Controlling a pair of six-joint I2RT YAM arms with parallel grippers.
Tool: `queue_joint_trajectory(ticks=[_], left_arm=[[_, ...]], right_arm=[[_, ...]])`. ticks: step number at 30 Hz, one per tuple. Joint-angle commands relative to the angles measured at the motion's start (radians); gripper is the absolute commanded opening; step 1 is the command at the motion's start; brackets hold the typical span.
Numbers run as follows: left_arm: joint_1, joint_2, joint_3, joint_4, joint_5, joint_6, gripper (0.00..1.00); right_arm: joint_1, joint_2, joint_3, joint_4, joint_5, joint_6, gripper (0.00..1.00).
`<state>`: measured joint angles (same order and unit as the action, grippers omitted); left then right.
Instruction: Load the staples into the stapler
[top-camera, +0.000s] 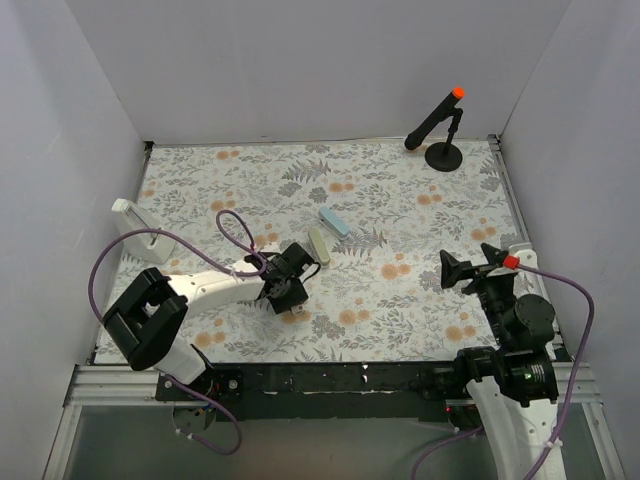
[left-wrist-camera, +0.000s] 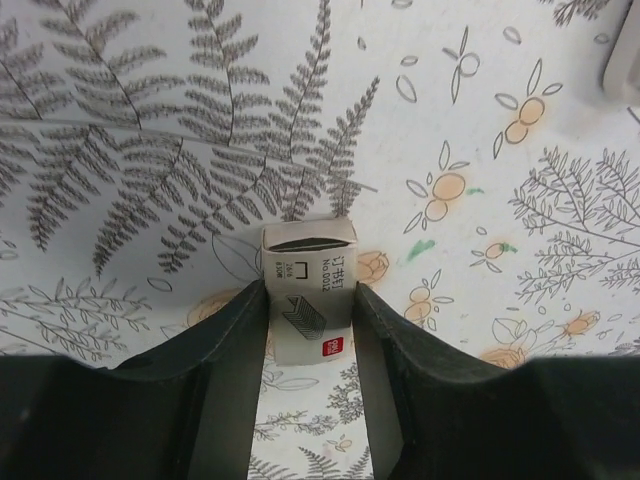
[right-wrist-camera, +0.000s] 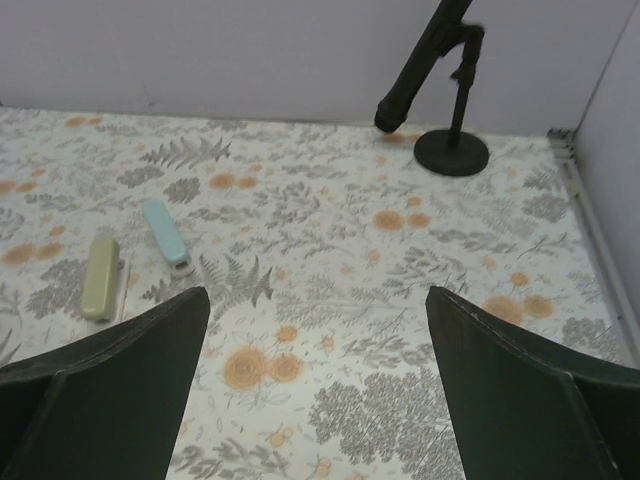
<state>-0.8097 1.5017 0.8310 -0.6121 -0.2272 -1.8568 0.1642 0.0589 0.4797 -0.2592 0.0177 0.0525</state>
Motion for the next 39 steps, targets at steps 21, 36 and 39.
queue_joint_trajectory(ticks=[21,36,39], left_arm=[[-0.111,0.045,0.023,0.250,0.143,-0.210,0.59],[-0.028,-0.287,-0.105,0.133,-0.041,-0.036,0.69],[0.067,-0.334,-0.180,0.193,0.041,0.026,0.67]], right_arm=[[0.015,0.680,-0.002,-0.066,-0.553,0.311,0.98],[0.523,1.127,-0.012,0.457,-0.329,0.644,0.84],[0.589,1.229,0.028,0.520,-0.302,0.675,0.76]])
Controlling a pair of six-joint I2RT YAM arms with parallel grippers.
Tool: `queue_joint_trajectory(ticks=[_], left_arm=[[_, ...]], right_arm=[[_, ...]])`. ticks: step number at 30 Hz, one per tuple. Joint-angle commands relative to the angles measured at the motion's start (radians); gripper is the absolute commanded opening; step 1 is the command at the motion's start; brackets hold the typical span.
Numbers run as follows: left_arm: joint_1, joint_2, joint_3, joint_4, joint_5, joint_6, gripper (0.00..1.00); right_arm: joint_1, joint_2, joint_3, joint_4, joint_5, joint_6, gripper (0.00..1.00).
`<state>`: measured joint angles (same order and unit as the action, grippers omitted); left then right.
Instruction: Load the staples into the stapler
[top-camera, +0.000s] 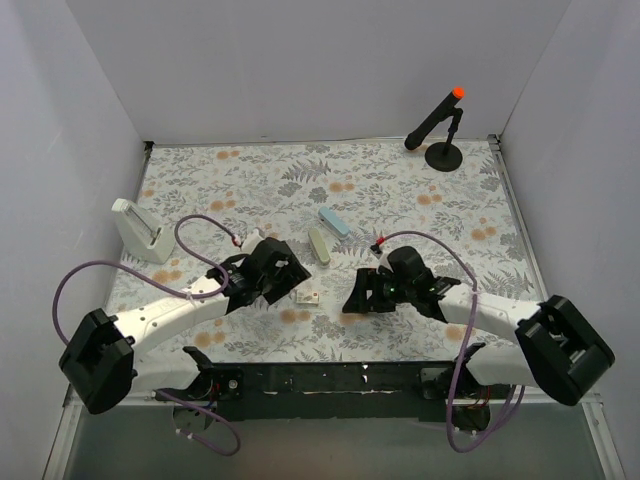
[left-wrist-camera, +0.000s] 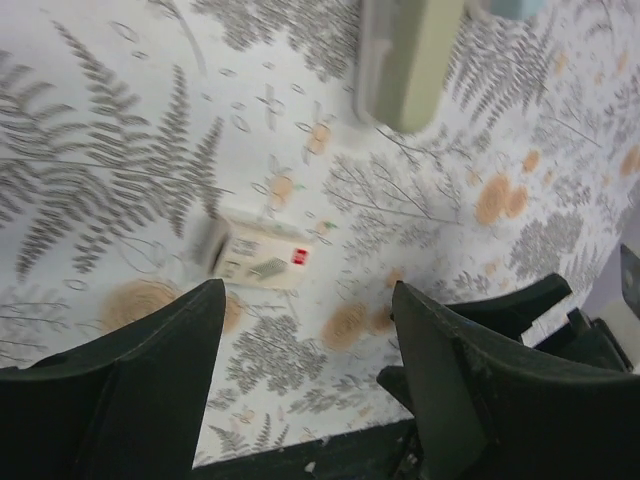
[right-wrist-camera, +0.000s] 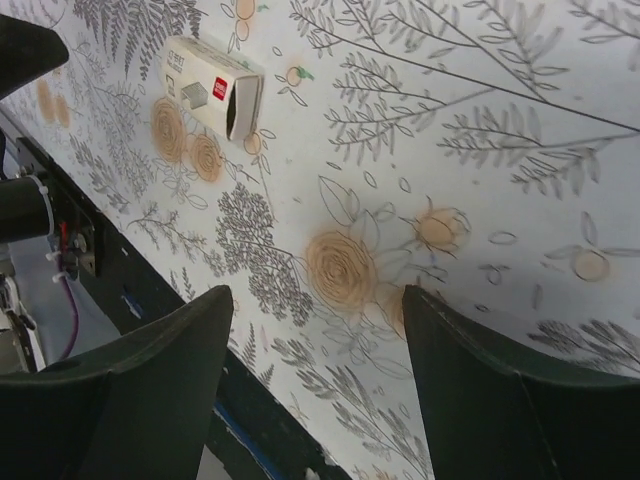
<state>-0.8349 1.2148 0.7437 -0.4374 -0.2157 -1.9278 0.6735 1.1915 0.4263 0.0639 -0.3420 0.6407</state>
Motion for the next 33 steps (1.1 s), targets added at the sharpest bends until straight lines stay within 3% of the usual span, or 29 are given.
queue_joint_trajectory(ticks=[1,12,33], left_arm=[[0.127,-0.055,-0.111,0.034,0.047,0.114,0.66],[0.164,0.014,-0.172,0.206,0.170,0.216,0.55],[0.165,0.124,-0.159,0.258,0.279,0.256,0.41]], right_arm=[[0.093,0.118,0.109,0.206,0.069,0.089,0.76],[0.126,0.276,0.117,0.395,0.107,0.171,0.56],[0.126,0.388,0.106,0.499,0.083,0.217,0.47]])
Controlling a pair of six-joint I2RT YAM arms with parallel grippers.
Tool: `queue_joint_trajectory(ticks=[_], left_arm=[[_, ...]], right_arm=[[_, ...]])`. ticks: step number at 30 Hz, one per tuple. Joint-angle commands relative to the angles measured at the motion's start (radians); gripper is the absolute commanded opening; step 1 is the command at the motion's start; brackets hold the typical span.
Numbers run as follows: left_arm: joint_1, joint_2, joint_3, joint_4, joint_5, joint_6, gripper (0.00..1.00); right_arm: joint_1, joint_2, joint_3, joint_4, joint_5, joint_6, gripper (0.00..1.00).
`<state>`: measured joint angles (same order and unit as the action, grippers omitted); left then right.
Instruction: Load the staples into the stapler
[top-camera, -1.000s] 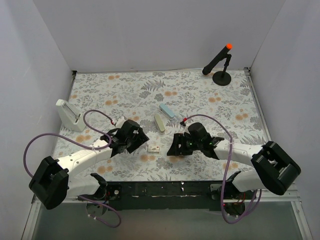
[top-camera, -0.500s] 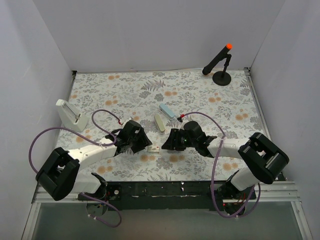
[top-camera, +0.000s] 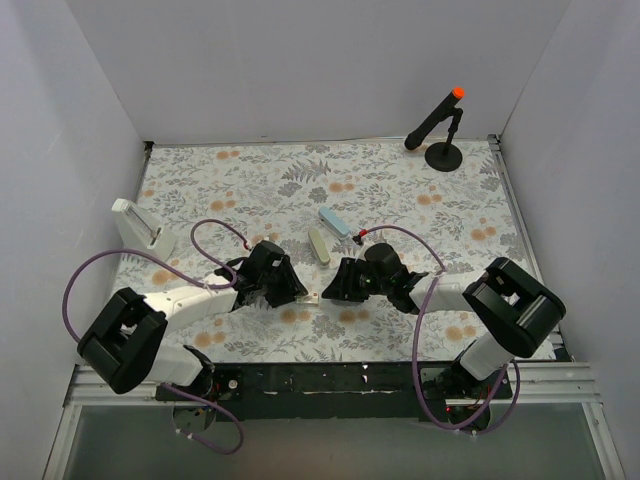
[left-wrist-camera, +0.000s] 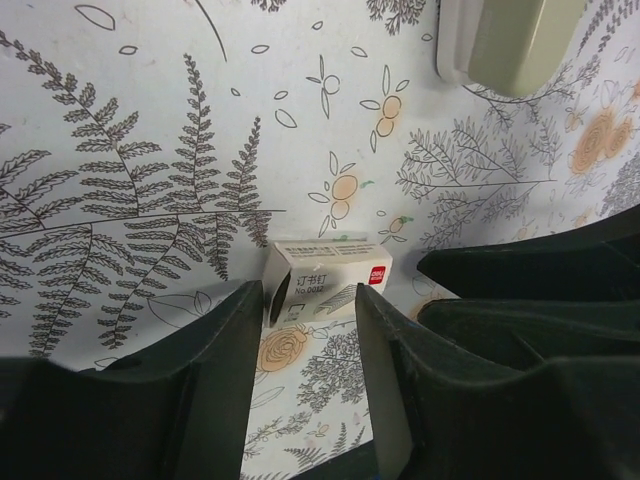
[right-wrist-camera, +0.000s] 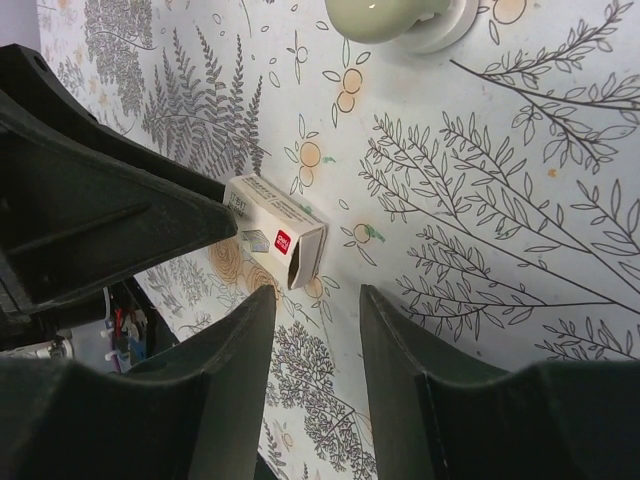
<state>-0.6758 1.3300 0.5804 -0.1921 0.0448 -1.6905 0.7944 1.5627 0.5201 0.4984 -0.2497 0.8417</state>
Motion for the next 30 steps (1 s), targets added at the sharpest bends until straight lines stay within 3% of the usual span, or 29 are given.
queue_joint_trajectory(ticks=[1,3,12,30], left_arm=[[0.005,0.014,0.004,0.011,0.021,0.018,0.41],[0.005,0.018,0.004,0.011,0.021,0.018,0.40],[0.005,0.018,-0.002,0.008,0.041,0.015,0.22],[0.005,0.023,-0.008,0.011,0.056,0.012,0.11]], right_arm=[[0.005,0.023,0.011,0.066,-0.011,0.016,0.47],[0.005,0.031,0.011,0.078,-0.016,0.020,0.47],[0.008,0.065,0.012,0.100,-0.022,0.034,0.46],[0.008,0.094,-0.002,0.123,-0.005,0.037,0.35]])
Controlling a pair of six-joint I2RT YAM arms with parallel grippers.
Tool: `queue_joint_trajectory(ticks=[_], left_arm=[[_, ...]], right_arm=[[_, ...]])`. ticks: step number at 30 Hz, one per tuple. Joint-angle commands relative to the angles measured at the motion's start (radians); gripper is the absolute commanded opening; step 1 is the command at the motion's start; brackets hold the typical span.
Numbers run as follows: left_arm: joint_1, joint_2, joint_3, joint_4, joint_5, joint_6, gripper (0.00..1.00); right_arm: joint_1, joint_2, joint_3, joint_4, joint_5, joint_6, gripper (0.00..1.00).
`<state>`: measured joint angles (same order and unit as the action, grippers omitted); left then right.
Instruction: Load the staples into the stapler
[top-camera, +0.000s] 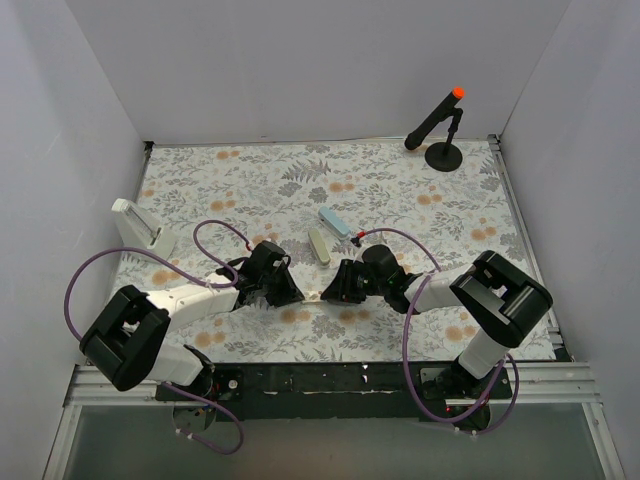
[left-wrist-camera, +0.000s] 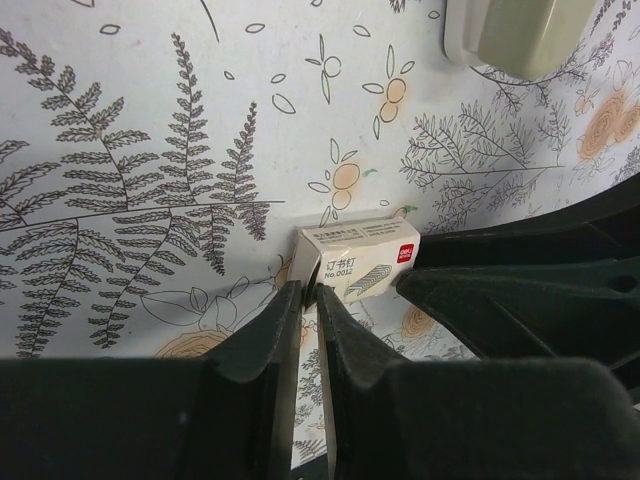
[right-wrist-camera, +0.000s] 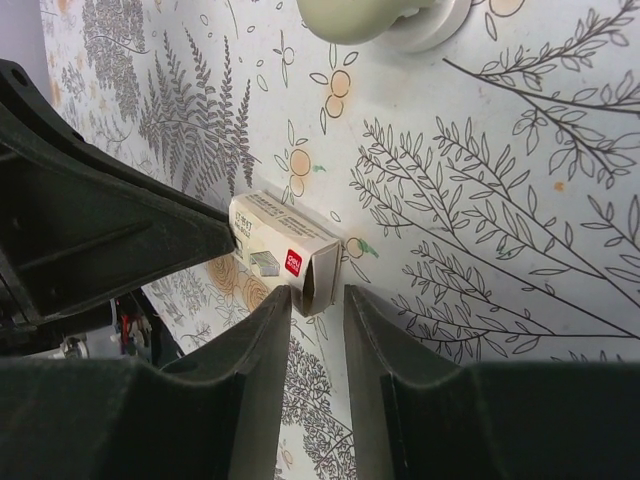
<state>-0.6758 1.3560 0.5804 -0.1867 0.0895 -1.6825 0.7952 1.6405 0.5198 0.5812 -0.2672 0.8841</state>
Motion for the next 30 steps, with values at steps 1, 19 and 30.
queue_joint_trajectory(ticks=[1,19,30], left_arm=[[0.005,-0.001,-0.007,0.009,0.012,0.004,0.11],[0.005,0.017,-0.007,0.007,0.010,0.001,0.11],[0.005,0.014,-0.007,0.004,0.012,0.004,0.11]], right_arm=[[0.007,0.016,-0.001,0.040,0.011,-0.008,0.35],[0.007,-0.001,0.014,-0.010,0.033,-0.066,0.15],[0.016,-0.038,0.065,-0.158,0.111,-0.129,0.01]])
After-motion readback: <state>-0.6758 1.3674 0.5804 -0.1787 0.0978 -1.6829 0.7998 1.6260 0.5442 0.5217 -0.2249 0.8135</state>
